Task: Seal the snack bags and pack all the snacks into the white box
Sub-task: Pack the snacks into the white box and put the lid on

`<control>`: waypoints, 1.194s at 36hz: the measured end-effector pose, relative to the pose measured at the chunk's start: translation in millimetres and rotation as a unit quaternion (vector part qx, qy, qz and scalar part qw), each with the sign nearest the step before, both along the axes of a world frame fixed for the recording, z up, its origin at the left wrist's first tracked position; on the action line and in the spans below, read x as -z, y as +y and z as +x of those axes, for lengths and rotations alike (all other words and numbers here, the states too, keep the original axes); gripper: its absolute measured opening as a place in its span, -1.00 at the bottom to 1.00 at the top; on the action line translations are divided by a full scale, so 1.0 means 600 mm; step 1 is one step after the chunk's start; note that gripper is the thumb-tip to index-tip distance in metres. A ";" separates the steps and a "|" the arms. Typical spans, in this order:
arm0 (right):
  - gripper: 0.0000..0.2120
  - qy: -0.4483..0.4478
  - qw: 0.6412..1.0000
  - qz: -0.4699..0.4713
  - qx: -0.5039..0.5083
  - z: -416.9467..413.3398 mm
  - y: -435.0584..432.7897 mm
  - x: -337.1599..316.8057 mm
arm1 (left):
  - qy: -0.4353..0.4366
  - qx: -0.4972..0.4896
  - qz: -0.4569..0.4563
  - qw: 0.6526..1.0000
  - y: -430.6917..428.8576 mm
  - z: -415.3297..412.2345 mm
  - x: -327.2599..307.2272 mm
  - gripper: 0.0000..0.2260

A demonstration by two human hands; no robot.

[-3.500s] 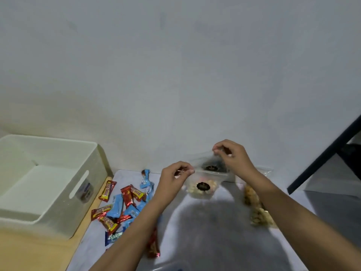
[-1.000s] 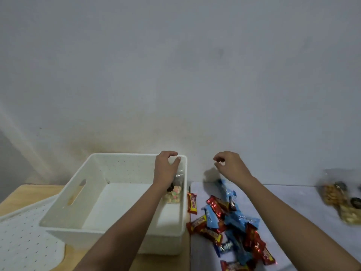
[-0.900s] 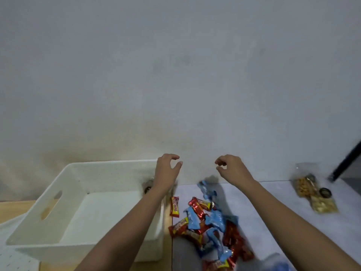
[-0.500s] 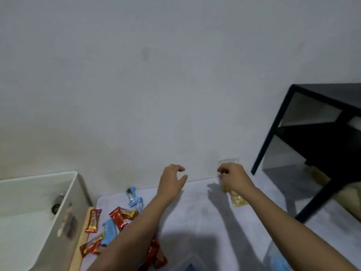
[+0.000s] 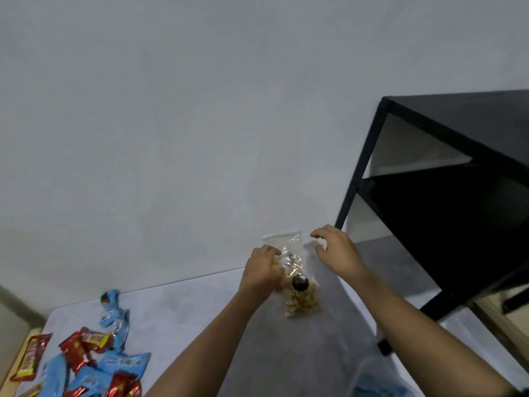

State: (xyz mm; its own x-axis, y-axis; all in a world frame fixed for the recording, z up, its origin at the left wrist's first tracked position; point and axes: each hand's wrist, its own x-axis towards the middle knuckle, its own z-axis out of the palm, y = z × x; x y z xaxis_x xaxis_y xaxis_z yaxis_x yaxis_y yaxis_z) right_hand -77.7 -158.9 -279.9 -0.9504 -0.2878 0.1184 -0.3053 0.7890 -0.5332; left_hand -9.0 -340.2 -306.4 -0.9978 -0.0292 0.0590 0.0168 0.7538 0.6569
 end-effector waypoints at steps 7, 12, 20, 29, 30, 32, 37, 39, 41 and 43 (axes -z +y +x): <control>-0.70 0.019 0.999 0.016 -0.042 -0.062 -0.022 0.046 | 0.048 0.008 -0.077 0.996 0.016 -0.049 0.049 -0.78; -0.77 0.090 0.992 0.049 -0.076 -0.079 -0.035 0.079 | 0.011 0.009 -0.117 0.993 0.019 -0.063 0.068 -0.69; -0.91 0.102 0.992 0.006 -0.080 -0.087 -0.038 0.101 | 0.028 -0.002 -0.080 0.996 0.015 -0.078 0.084 -0.79; -0.95 0.028 0.992 -0.109 -0.062 -0.067 -0.041 0.074 | 0.023 0.001 0.077 0.997 -0.006 -0.045 0.052 -0.85; -0.93 0.009 0.990 -0.127 -0.055 -0.059 -0.043 0.068 | 0.020 -0.005 0.093 0.995 -0.009 -0.037 0.047 -0.85; -0.90 -0.057 0.985 -0.160 -0.035 -0.042 -0.048 0.051 | 0.017 -0.010 0.109 0.994 -0.018 -0.019 0.038 -0.85; -0.89 -0.100 0.980 -0.150 -0.084 0.004 -0.078 -0.003 | 0.059 0.019 0.108 0.992 -0.064 0.030 0.002 -0.90; -0.89 -0.100 0.980 -0.140 -0.098 0.024 -0.101 -0.029 | 0.046 0.011 0.125 0.991 -0.093 0.054 -0.021 -0.89; -0.90 -0.082 0.982 -0.137 -0.103 0.044 -0.131 -0.055 | 0.057 -0.012 0.147 0.987 -0.128 0.081 -0.042 -0.89; -0.90 -0.046 0.982 -0.149 -0.104 0.069 -0.168 -0.079 | 0.080 -0.030 0.174 0.981 -0.170 0.111 -0.063 -0.90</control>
State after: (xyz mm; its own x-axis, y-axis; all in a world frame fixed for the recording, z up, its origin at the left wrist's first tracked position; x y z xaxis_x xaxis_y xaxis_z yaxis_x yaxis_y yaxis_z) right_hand -36.1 -259.5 -232.2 -0.8857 -0.4418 0.1426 -0.3823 0.5201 -0.7638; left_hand 57.3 -442.4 -268.8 -0.9726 -0.1335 0.1901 0.1027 0.4870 0.8673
